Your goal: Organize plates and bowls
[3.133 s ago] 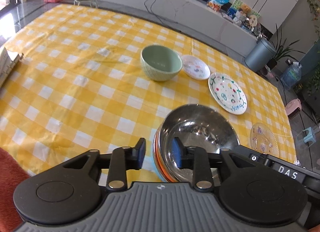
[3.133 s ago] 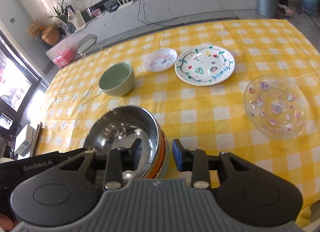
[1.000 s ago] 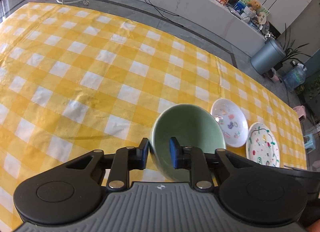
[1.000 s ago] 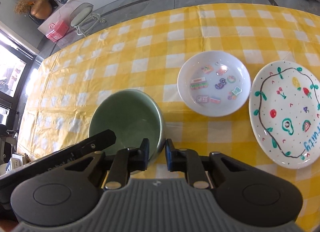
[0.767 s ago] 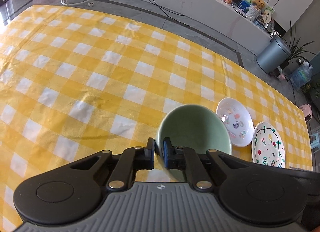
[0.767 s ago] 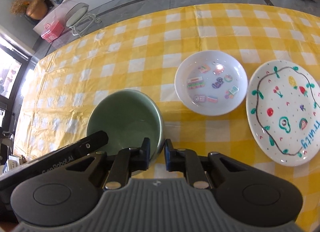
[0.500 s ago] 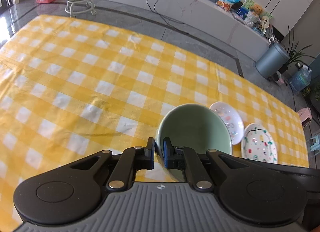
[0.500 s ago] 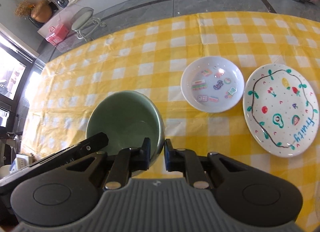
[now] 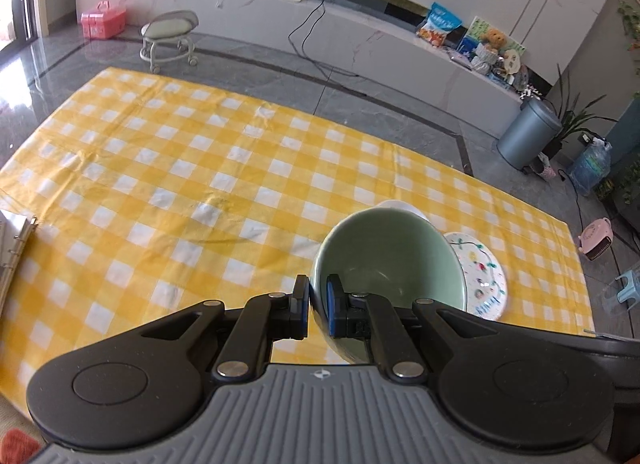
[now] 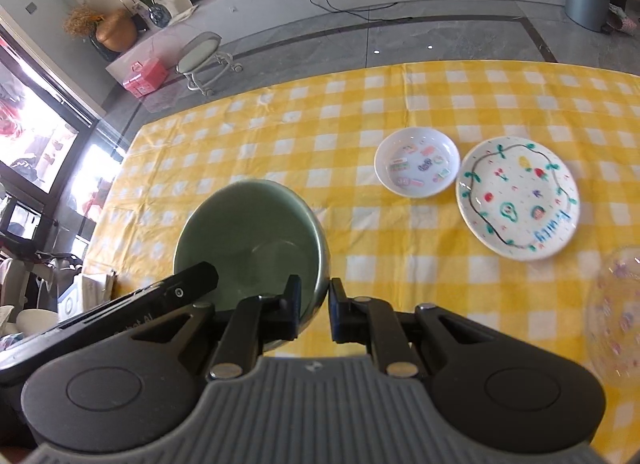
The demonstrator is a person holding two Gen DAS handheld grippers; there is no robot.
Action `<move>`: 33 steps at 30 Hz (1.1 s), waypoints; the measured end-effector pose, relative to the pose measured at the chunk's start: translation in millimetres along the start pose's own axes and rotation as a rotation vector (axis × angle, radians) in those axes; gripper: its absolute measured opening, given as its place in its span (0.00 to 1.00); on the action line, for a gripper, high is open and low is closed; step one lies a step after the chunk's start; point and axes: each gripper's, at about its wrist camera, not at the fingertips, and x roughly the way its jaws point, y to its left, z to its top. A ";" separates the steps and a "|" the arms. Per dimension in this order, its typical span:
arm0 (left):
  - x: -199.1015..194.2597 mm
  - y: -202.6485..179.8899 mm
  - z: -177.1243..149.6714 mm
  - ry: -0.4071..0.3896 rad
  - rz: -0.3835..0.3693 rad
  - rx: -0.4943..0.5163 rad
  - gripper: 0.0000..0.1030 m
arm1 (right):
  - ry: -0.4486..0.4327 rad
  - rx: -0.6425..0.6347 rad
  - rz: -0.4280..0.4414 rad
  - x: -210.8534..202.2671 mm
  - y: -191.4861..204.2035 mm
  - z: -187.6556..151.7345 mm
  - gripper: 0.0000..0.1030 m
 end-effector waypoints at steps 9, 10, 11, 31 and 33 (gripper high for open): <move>-42.9 -26.1 -33.8 -0.043 -0.019 0.056 0.08 | -0.038 -0.008 -0.009 -60.1 -10.8 -42.5 0.12; -45.1 -28.0 -37.1 -0.041 -0.021 0.060 0.08 | -0.037 -0.003 -0.008 -64.2 -13.5 -46.2 0.12; -46.9 -29.7 -40.4 -0.037 -0.023 0.063 0.08 | -0.037 -0.001 -0.008 -68.0 -15.7 -49.8 0.12; 1.2 -35.9 -90.8 0.169 -0.017 0.155 0.09 | 0.097 -0.008 -0.061 -29.1 -54.2 -91.1 0.12; 5.4 -37.7 -91.9 0.179 -0.010 0.174 0.09 | 0.110 -0.009 -0.064 -23.1 -56.6 -91.1 0.12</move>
